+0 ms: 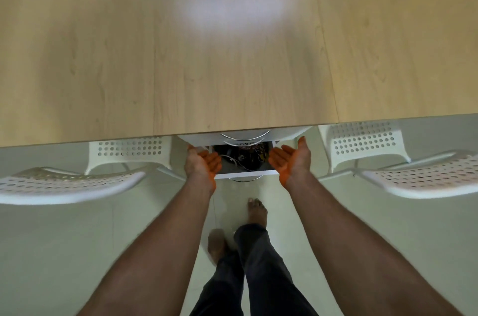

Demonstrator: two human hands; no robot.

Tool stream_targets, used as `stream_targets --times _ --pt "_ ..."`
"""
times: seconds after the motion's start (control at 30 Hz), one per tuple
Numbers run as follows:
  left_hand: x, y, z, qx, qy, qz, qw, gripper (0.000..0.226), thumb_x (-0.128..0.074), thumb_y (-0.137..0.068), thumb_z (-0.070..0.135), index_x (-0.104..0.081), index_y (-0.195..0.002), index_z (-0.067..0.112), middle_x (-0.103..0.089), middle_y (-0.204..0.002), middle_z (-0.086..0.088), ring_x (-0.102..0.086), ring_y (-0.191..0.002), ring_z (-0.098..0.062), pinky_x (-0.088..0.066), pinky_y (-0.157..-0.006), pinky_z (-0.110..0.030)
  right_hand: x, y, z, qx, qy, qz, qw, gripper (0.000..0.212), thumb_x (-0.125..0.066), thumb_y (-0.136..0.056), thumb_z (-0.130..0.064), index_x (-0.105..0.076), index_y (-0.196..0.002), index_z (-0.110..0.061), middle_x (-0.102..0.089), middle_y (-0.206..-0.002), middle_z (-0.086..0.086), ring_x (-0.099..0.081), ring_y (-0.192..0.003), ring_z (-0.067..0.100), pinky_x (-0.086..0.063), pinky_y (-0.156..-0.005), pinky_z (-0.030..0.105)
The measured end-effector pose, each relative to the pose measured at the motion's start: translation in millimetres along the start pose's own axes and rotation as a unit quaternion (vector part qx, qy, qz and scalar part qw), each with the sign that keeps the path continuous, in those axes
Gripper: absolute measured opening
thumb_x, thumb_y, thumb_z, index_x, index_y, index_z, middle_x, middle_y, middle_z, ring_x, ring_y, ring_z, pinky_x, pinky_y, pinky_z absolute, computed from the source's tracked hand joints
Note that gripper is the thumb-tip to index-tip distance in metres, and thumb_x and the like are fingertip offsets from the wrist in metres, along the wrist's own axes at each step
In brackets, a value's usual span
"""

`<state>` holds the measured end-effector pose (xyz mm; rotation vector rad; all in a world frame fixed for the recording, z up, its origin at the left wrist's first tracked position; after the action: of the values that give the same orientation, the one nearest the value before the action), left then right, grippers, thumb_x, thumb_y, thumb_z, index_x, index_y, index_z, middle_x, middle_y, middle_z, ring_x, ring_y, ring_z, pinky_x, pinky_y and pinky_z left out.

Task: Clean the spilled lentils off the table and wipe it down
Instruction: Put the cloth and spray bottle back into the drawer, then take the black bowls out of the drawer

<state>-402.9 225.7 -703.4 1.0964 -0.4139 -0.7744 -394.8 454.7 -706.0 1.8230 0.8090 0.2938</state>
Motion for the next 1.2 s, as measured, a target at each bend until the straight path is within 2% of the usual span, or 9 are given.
stream_targets --times 0.07,0.13,0.27,0.4,0.5,0.67,0.83,1.03,1.2 --pt "6.2 -19.5 -25.0 0.034 -0.053 0.013 0.998 0.059 -0.044 -0.105 0.064 -0.059 -0.111 0.008 -0.065 -0.107 -0.021 -0.062 -0.081 -0.028 -0.054 -0.077 -0.041 12.0 -21.6 24.6 -0.026 0.043 0.015 0.999 0.062 -0.054 -0.104 -0.055 -0.057 -0.137 -0.002 -0.059 -0.143 0.028 -0.063 -0.126 0.041 -0.051 -0.110 0.050" --pt "14.7 -43.9 -49.9 0.048 -0.089 0.037 0.994 0.065 -0.047 -0.101 0.070 -0.058 -0.126 0.012 -0.061 -0.102 -0.014 -0.057 -0.081 -0.025 -0.055 -0.088 -0.042 26.5 -49.6 52.4 -0.050 0.066 0.043 0.996 0.060 -0.061 -0.100 -0.053 -0.058 -0.140 -0.008 -0.062 -0.139 0.025 -0.063 -0.127 0.041 -0.052 -0.109 0.049" --pt "23.1 -74.4 -78.3 0.074 -0.077 0.059 0.993 0.081 -0.052 -0.093 0.079 -0.046 -0.150 0.023 -0.054 -0.129 -0.013 -0.053 -0.091 -0.025 -0.050 -0.103 -0.046 46.8 -83.8 79.0 -0.081 0.084 0.097 0.988 0.061 -0.069 -0.093 -0.051 -0.057 -0.141 -0.016 -0.051 -0.102 0.006 -0.056 -0.081 0.028 -0.054 -0.074 0.037" --pt "25.1 -106.7 -90.8 0.068 -0.049 0.029 0.996 0.085 -0.055 -0.091 0.078 -0.044 -0.154 0.023 -0.057 -0.138 -0.015 -0.059 -0.115 -0.030 -0.050 -0.103 -0.046 48.0 -108.2 88.7 -0.083 0.055 0.067 0.993 0.070 -0.068 -0.096 -0.050 -0.045 -0.153 -0.018 -0.047 -0.138 0.014 -0.059 -0.108 0.032 -0.051 -0.102 0.043" --pt "23.7 -124.6 -96.2 0.083 0.022 0.007 0.996 0.092 -0.058 -0.089 0.078 -0.041 -0.156 0.019 -0.058 -0.140 -0.015 -0.057 -0.127 -0.033 -0.042 -0.117 -0.049 47.7 -122.8 91.3 -0.078 0.029 0.028 0.996 0.062 -0.065 -0.097 -0.050 -0.051 -0.148 -0.019 -0.051 -0.139 0.008 -0.054 -0.127 0.031 -0.044 -0.115 0.045" --pt "28.4 -147.2 -97.8 0.080 0.136 -0.017 0.987 0.097 -0.067 -0.084 0.076 -0.042 -0.153 0.012 -0.062 -0.127 -0.020 -0.066 -0.118 -0.036 -0.048 -0.113 -0.050 43.8 -136.7 86.0 -0.073 -0.014 -0.019 0.997 0.050 -0.062 -0.098 -0.053 -0.061 -0.133 -0.017 -0.069 -0.126 0.012 -0.063 -0.124 0.029 -0.043 -0.117 0.044" --pt "16.5 -157.5 -83.5 0.066 0.184 -0.062 0.979 0.100 -0.065 -0.086 0.076 -0.038 -0.156 0.010 -0.061 -0.128 -0.022 -0.064 -0.117 -0.039 -0.047 -0.113 -0.055 34.2 -149.3 72.8 -0.069 -0.066 -0.045 0.994 0.087 -0.052 -0.100 -0.067 -0.031 -0.161 -0.008 -0.049 -0.153 0.020 -0.055 -0.135 0.037 -0.038 -0.121 0.051" --pt "-13.5 -167.2 -62.5 0.017 0.236 -0.124 0.964 0.085 -0.055 -0.091 0.078 -0.062 -0.141 0.011 -0.069 -0.134 -0.016 -0.067 -0.121 -0.034 -0.049 -0.112 -0.053 6.6 -169.8 52.9 -0.045 -0.076 -0.081 0.993 0.094 -0.035 -0.097 -0.081 -0.041 -0.158 -0.011 -0.050 -0.155 0.016 -0.050 -0.142 0.037 -0.038 -0.118 0.053" --pt "-31.4 -170.3 -58.8 0.017 0.265 -0.136 0.955 0.095 -0.044 -0.095 0.080 -0.043 -0.152 0.004 -0.058 -0.135 -0.017 -0.054 -0.132 -0.037 -0.033 -0.123 -0.056 -6.7 -181.1 46.4 -0.044 -0.125 -0.077 0.988 0.100 -0.028 -0.098 -0.080 -0.021 -0.165 -0.006 -0.032 -0.169 0.015 -0.038 -0.152 0.036 -0.033 -0.121 0.056"
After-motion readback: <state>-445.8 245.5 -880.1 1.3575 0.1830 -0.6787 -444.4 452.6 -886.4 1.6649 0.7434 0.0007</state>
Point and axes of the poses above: each hand's wrist, its own y-axis away from the middle knuckle, its own x-axis out of the back of the hand, z = x × y, the point moved 2 cm from there along -y, towards the middle knuckle
